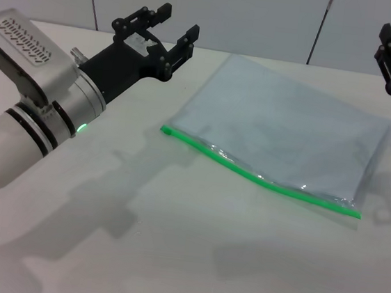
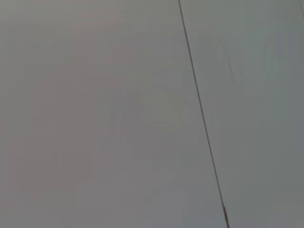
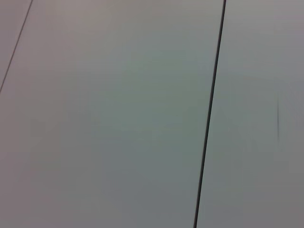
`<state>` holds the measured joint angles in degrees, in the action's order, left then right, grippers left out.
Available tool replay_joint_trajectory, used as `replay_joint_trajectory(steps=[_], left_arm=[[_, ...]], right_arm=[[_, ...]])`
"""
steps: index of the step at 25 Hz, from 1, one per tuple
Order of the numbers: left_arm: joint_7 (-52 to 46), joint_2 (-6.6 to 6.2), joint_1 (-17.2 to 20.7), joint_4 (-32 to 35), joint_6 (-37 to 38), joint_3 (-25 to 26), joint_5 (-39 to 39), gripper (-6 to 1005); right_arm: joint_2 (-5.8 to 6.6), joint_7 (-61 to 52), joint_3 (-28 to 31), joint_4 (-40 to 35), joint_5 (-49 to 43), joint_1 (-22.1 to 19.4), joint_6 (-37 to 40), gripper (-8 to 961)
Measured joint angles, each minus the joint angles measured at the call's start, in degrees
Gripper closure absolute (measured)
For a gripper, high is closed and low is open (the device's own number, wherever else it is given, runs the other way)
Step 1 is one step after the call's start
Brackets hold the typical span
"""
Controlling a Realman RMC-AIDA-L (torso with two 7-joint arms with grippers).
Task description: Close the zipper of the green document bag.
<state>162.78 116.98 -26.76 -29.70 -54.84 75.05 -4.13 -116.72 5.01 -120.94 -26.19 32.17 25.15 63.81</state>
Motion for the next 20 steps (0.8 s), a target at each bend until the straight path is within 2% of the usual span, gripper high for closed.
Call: replay_joint_trajectory(steps=[20], left_arm=[[0.00,0.00,-0.83,1.24,0.16,-0.05,0.00,439]], right_arm=[[0.00,0.00,0.00,0.16,0.00,0.72,-2.19,273]])
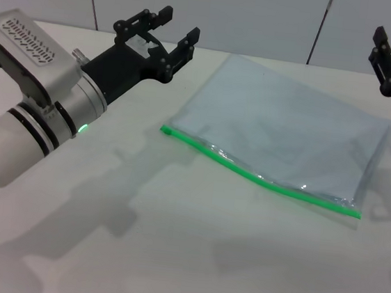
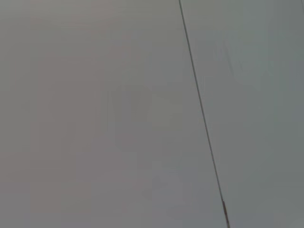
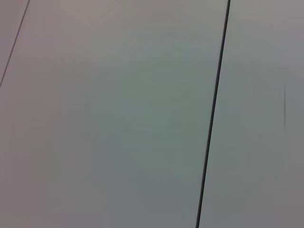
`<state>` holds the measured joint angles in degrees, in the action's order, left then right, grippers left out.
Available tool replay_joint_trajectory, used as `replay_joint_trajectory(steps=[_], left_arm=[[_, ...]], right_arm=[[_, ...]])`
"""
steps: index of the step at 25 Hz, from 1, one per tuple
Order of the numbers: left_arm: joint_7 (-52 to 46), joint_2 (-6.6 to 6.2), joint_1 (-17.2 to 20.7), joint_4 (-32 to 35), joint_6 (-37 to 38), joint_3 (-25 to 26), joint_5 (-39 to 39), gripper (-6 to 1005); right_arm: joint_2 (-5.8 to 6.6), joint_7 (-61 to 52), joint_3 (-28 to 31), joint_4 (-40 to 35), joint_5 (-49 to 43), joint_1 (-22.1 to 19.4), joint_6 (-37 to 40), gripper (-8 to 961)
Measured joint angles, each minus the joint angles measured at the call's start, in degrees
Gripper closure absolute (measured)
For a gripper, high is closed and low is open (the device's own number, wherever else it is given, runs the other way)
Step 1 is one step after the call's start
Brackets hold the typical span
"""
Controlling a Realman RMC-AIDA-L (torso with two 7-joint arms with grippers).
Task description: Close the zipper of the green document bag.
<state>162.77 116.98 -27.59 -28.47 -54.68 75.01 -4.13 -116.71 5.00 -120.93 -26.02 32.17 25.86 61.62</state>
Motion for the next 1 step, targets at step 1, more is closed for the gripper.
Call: replay_joint_trajectory(steps=[1], left_arm=[[0.00,0.00,-0.01,0.03,0.00,-0.05,0.00,439]], right_arm=[[0.00,0.00,0.00,0.01,0.00,0.00,-0.01,273]])
